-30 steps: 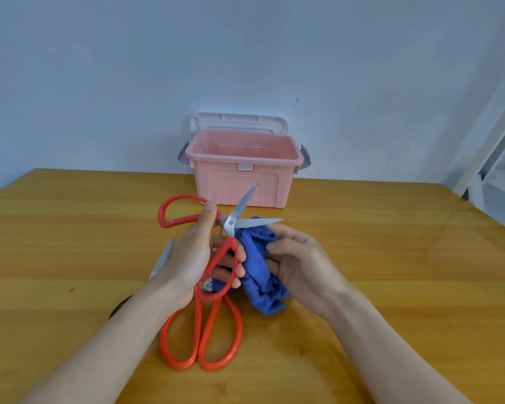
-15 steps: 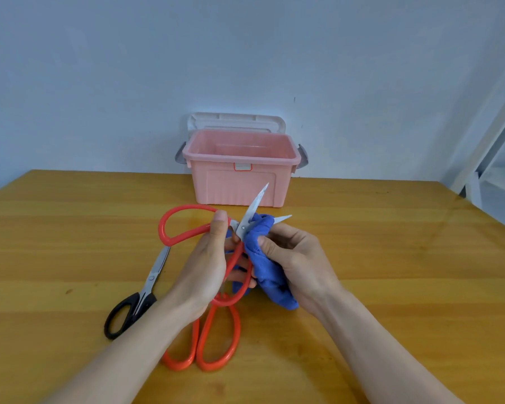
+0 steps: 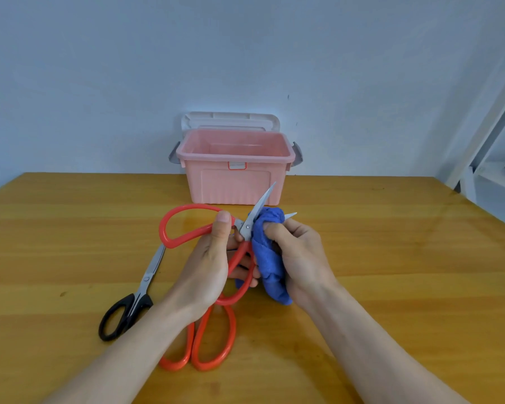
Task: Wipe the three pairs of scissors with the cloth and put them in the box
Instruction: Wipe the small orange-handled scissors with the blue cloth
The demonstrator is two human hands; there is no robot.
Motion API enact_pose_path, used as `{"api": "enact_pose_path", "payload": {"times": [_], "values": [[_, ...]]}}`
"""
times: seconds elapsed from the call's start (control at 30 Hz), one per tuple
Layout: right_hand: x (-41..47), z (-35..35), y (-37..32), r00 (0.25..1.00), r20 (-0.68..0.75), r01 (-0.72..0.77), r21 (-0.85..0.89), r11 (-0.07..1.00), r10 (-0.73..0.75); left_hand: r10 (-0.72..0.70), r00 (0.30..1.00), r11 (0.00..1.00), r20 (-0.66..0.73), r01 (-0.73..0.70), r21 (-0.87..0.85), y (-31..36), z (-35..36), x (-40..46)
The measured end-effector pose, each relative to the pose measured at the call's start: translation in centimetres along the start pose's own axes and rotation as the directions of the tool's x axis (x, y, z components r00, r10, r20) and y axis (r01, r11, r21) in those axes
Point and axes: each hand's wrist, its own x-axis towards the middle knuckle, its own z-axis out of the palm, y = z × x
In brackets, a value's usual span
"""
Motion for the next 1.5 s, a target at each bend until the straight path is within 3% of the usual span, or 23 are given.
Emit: {"api": "enact_pose_path", "payload": {"times": [0.23, 0.43, 0.7, 0.97, 1.17, 1.37, 1.5], "values": [[0.0, 0.4, -0.1, 1.000, -0.006, -0.009, 0.100, 0.995, 0.010, -0.034, 0.999, 0.999, -0.027, 0.034, -0.016, 0.1, -0.3, -0.1], [-0.3, 1.0, 0.2, 0.999, 0.040, -0.008, -0.054, 0.998, 0.010, 0.029, 0.996, 0.999, -0.079, -0.030, -0.014, 0.4, 0.1, -0.5], [0.2, 0.2, -0.5, 0.997, 0.071, 0.016, -0.111, 0.994, -0.008, 0.012, 1.000, 1.000, 0.012, -0.012, 0.014, 0.7, -0.1, -0.4], [0.1, -0.2, -1.4, 0.997, 0.068, 0.034, 0.008, 0.999, -0.034, -0.018, 0.998, 1.000, -0.061, 0.017, -0.016, 1.3, -0.5, -0.4], [-0.1, 0.5, -0.2, 0.996, 0.076, 0.068, -0.235, 0.970, -0.051, 0.013, 0.999, 0.998, -0.036, -0.011, 0.057, 0.8, -0.4, -0.5], [0.1, 0.1, -0.7, 0.995, 0.090, 0.055, -0.177, 0.983, -0.039, 0.004, 1.000, 0.997, 0.021, -0.006, 0.072, 1.0, -0.6, -0.3], [0.6, -0.9, -1.4, 0.997, 0.064, 0.048, -0.103, 0.994, -0.042, -0.019, 0.999, 1.000, -0.028, 0.019, 0.020, 1.0, -0.8, 0.0]]}}
